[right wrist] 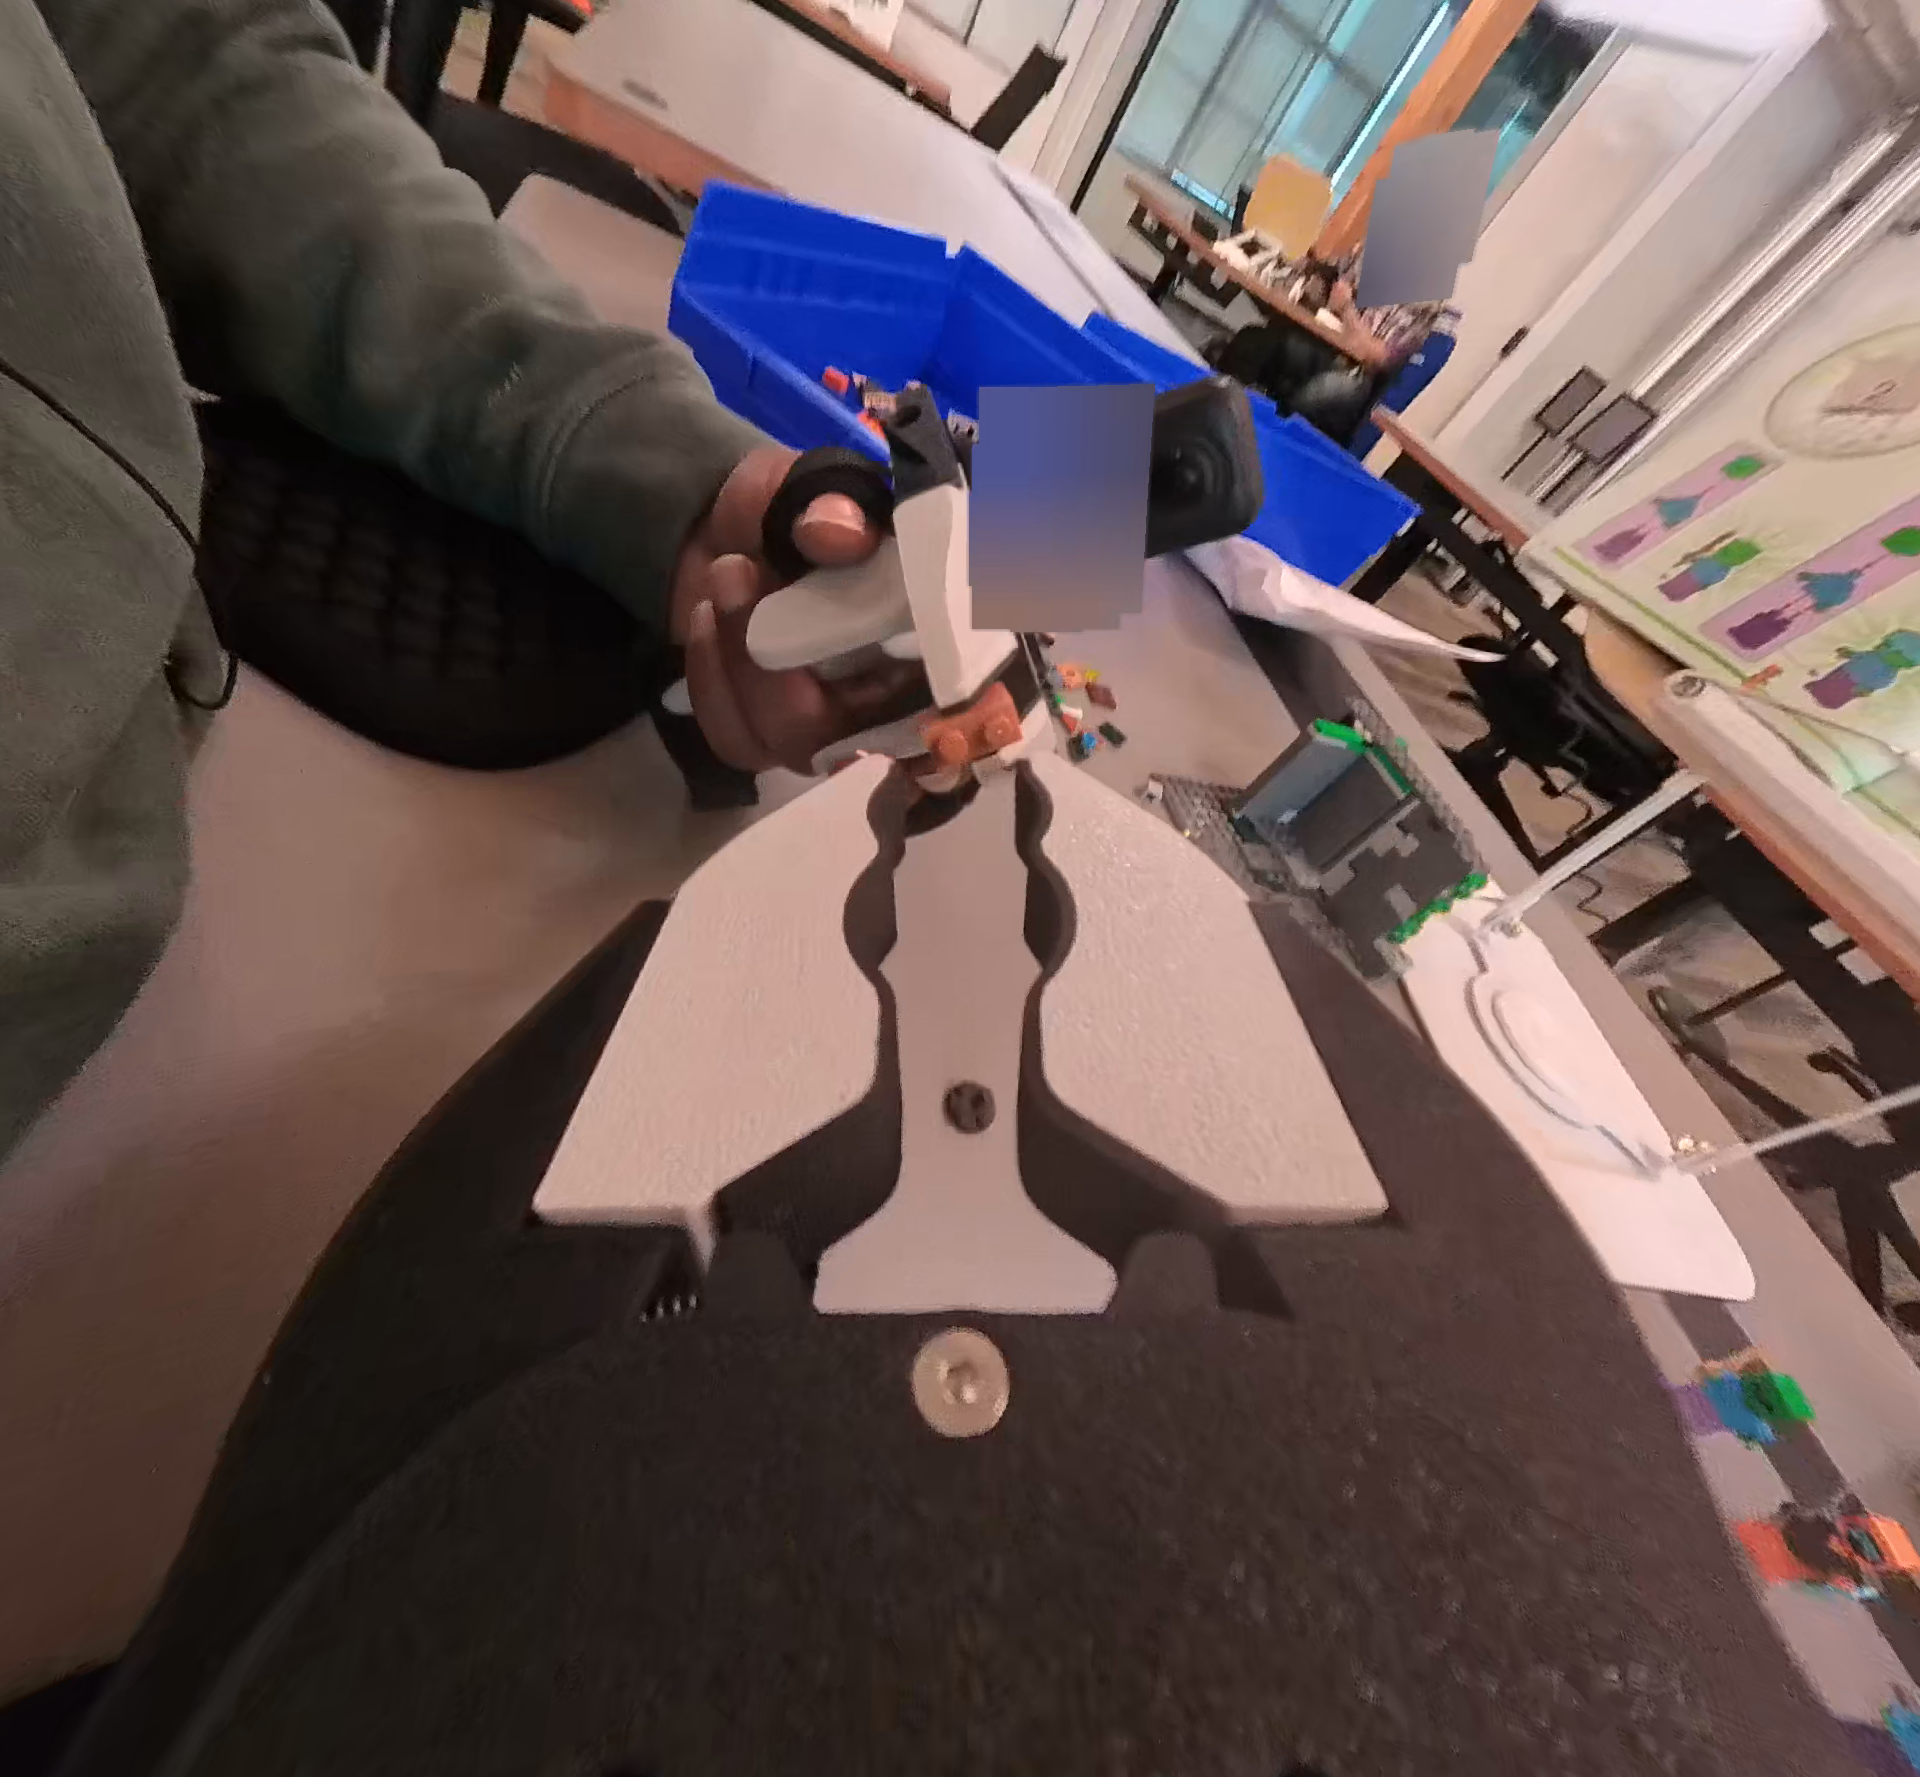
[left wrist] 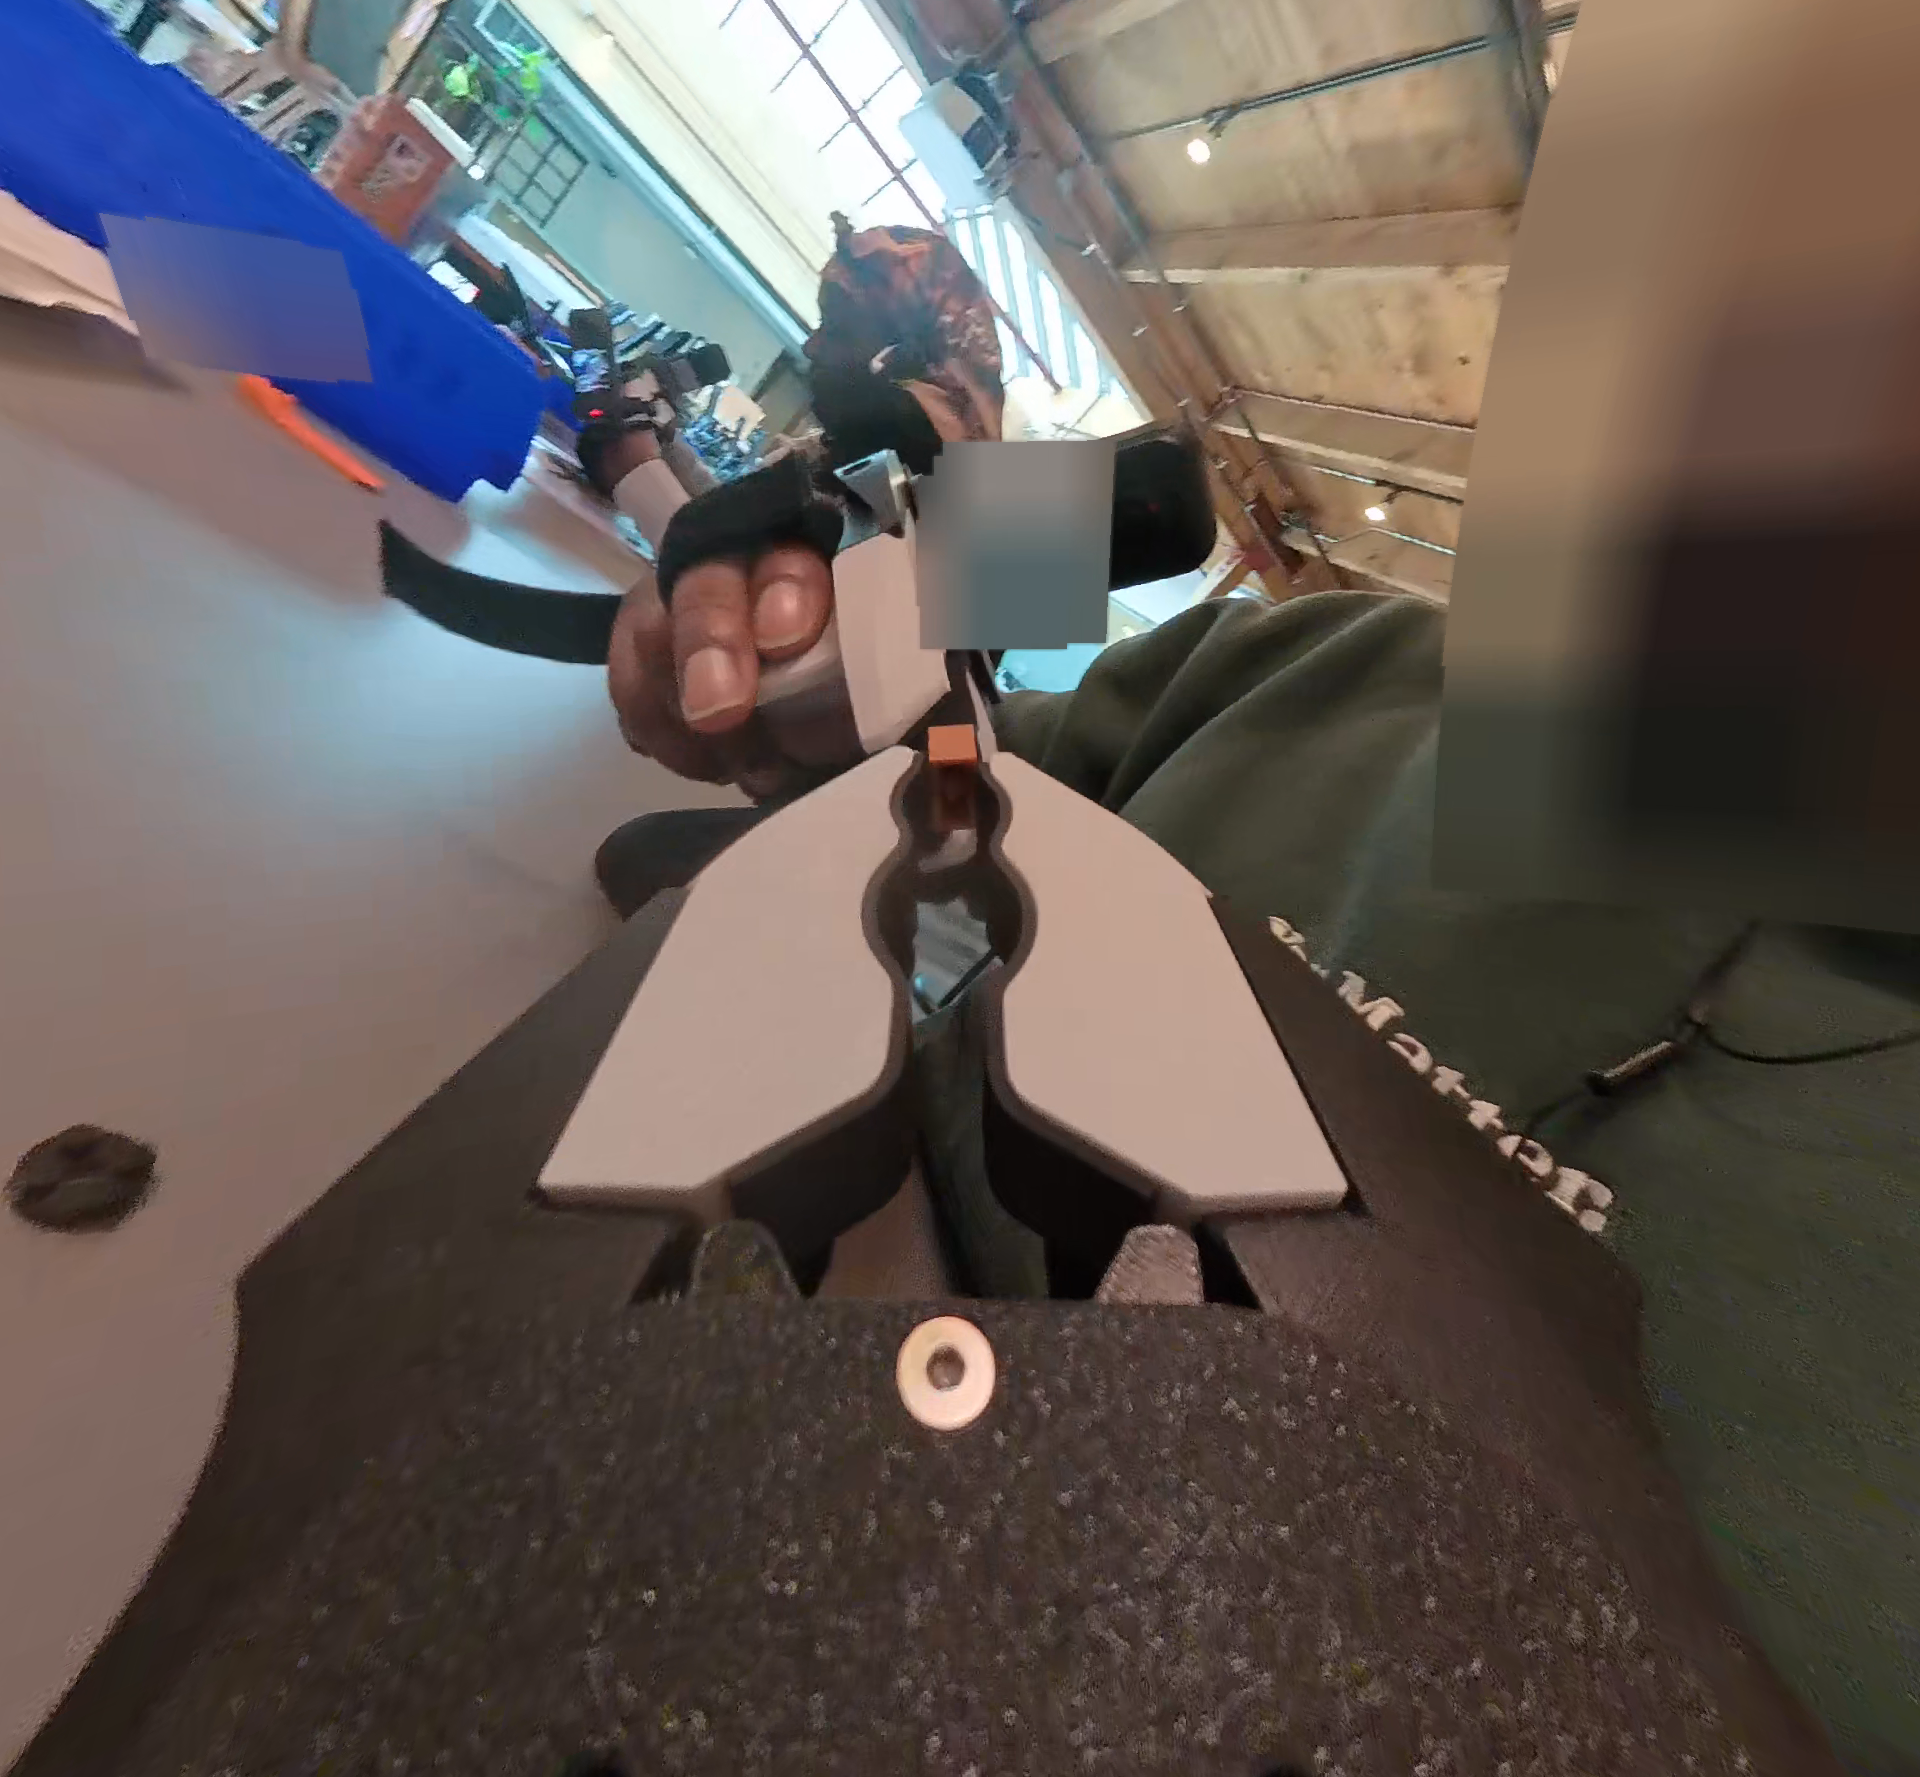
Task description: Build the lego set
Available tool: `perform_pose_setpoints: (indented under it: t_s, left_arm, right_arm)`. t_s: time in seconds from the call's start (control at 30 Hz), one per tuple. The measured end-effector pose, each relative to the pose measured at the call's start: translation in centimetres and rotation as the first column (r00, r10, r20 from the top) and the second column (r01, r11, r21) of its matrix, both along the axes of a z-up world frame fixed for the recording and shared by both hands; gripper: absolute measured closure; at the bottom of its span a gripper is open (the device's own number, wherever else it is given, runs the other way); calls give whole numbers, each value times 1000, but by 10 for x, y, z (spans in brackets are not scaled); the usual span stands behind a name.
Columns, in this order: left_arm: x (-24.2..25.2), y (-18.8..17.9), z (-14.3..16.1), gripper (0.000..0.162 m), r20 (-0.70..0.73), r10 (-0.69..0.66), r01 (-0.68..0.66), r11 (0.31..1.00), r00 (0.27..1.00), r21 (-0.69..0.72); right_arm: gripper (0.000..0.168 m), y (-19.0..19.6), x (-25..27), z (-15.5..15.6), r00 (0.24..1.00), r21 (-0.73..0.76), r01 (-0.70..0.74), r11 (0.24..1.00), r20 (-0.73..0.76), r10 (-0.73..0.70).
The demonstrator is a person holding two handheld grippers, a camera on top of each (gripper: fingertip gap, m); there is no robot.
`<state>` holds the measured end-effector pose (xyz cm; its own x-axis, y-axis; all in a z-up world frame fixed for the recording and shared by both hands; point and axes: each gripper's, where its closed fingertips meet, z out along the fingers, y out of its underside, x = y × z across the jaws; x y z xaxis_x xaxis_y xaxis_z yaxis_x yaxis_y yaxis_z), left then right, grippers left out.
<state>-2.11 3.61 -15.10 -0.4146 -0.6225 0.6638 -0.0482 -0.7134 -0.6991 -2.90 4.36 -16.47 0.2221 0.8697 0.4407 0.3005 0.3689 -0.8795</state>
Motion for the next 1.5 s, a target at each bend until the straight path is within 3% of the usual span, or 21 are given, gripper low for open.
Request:
perform_pose_setpoints:
  t_s: [0.17,0.47,0.9,1.13,1.37,1.5]
  left_arm:
    - [2,-9,7,154,51,-59,61,998,997,-35]
    - [5,-19,6,154,61,-138,142,987,989,-73]
    - [0,-31,10,154,90,-220,225,973,971,-48]
    - [-2,-34,11,154,98,-229,233,972,968,-30]
    - [-2,-36,10,154,93,-233,235,972,968,-13]
    - [1,-20,4,150,26,-130,130,991,991,3]
  right_arm:
    - [150,-7,0,9,999,97,-21,995,-29,24]
    - [154,-15,5,9,996,244,-66,968,80,48]
    - [147,-29,1,10,982,335,-135,932,170,81]
    - [143,-29,-2,13,984,338,-132,932,161,81]
    - [152,-32,-5,15,982,346,-143,927,167,89]
    - [152,-19,0,10,981,253,-80,964,194,30]
